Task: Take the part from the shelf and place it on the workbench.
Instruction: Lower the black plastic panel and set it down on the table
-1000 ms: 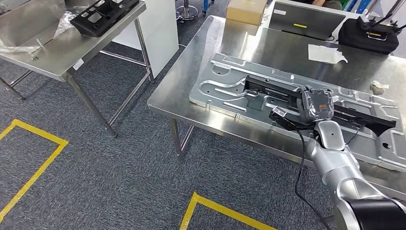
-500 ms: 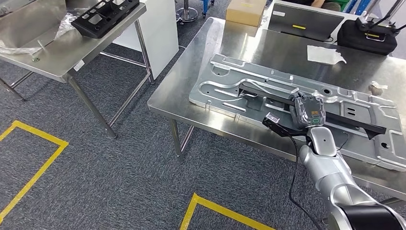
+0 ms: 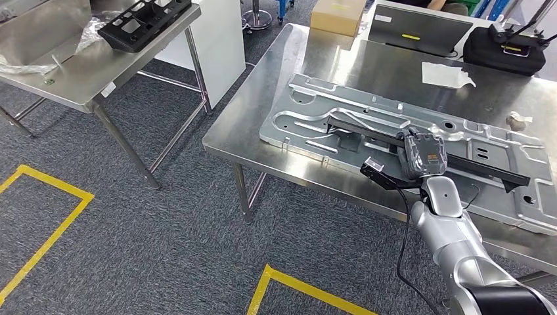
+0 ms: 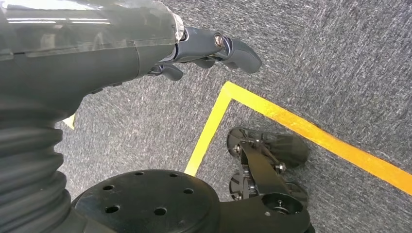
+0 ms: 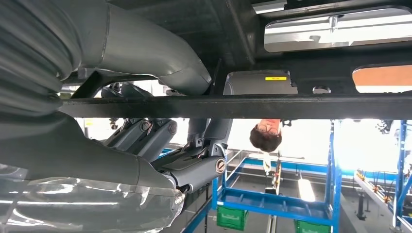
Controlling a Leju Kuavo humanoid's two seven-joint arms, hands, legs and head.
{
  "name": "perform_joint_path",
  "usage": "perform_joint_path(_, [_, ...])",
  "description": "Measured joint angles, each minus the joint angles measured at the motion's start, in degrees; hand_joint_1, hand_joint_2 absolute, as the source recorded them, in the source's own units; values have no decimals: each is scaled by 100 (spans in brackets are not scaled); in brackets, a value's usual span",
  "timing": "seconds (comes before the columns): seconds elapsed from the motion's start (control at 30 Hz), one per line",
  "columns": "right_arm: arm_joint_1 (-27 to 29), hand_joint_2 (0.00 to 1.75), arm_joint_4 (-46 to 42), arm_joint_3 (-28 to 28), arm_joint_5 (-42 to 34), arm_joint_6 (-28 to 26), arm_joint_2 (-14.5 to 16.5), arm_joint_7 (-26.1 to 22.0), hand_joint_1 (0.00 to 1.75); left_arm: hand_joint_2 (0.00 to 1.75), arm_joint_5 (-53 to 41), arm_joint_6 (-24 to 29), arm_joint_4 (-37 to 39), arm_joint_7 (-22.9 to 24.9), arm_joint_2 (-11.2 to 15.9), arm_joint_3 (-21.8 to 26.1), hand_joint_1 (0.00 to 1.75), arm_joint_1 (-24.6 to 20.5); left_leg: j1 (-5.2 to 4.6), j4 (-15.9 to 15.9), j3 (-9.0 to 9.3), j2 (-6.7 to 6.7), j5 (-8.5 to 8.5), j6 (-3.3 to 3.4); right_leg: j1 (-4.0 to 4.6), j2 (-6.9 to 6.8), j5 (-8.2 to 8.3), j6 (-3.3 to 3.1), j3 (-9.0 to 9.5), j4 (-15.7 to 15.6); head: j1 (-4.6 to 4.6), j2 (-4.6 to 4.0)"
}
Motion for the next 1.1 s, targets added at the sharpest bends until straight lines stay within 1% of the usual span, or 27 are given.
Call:
perform_joint_path(0.1, [31,0,-49,-24,5,5,0,9,0,175,-7,-10,0,10,4,-2,0,-1,0,0,0,0,0,0,0,0,-1,-1,0,0,0,0])
perform_joint_path(0.33, [121,0,-82,-33,91,21,26,16,0,175,-54,49,0,195,9,-20,0,-13,0,0,-7,-1,-1,0,0,0,-3,-3,-4,0,0,1])
perform_joint_path(0.53, [101,0,-84,-33,-8,22,26,-56,0,175,-117,15,0,202,26,-82,0,-17,0,0,-6,-1,-1,0,0,-1,-3,-3,-4,0,0,0])
perform_joint_path(0.97, [128,0,-139,-34,64,21,32,24,0,175,-98,-44,0,156,34,-133,0,-16,0,0,-7,-1,-1,0,0,-2,-4,-3,-4,0,0,0])
perform_joint_path(1.03, [121,0,-184,-45,-32,21,34,-52,0,175,-88,-57,0,140,34,-134,0,-14,0,0,-8,-2,-1,0,-1,-2,-4,-3,-3,0,0,0])
perform_joint_path(1.1, [67,0,-222,-89,-472,60,41,-315,0,175,-63,-105,0,122,34,-134,0,-12,-1,0,-9,-2,-1,0,-2,-2,-4,-2,-4,1,0,0])
